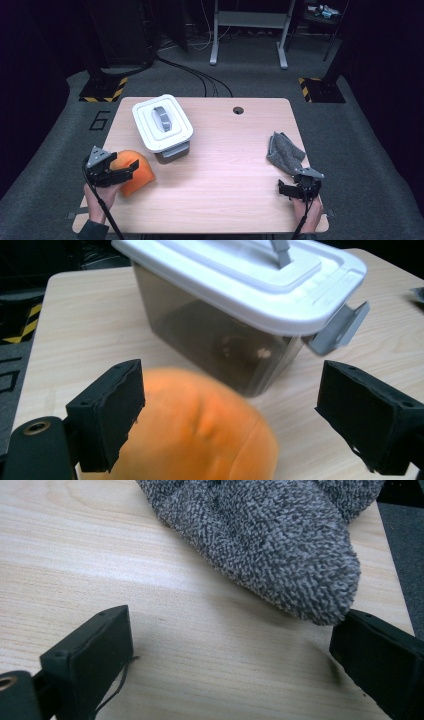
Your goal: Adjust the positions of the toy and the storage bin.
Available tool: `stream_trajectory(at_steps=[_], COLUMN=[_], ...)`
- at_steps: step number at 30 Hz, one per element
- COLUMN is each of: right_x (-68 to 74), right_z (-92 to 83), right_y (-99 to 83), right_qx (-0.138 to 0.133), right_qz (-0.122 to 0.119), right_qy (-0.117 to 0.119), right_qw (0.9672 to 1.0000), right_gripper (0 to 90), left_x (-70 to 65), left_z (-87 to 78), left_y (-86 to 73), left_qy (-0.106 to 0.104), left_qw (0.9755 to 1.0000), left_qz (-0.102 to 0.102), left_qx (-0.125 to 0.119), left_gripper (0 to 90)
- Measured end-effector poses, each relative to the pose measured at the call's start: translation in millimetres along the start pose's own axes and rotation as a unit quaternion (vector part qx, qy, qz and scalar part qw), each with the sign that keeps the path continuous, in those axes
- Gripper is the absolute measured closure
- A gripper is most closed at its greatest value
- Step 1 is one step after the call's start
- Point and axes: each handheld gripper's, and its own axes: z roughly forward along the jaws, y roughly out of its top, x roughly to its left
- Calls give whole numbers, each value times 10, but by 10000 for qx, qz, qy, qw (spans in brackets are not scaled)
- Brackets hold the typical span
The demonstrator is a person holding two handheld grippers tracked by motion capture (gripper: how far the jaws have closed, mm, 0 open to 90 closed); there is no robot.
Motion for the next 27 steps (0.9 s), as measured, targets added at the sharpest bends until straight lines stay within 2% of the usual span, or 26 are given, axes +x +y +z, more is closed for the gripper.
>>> stream_trajectory(at_steps=[9,15,23,27], right_x=[-3,-3,-3,-4], right_z=[1,1,1,1], right_y=[1,1,1,1], right_qx=[1,3,4,-1], right_qz=[-7,-3,-3,-10], right_qy=[13,16,18,19], right_qw=[10000,10000,10000,10000], right_gripper=[30,31,31,32], left_x=[-156,-212,-303,-319], left_z=[292,465,737,865], left_y=[326,492,695,768], left_qy=[-171,-228,-135,-109], left_qw=[9995,9993,9985,9980], left_qz=[185,196,361,375], left_qx=[163,232,392,487], left_gripper=[117,120,140,142])
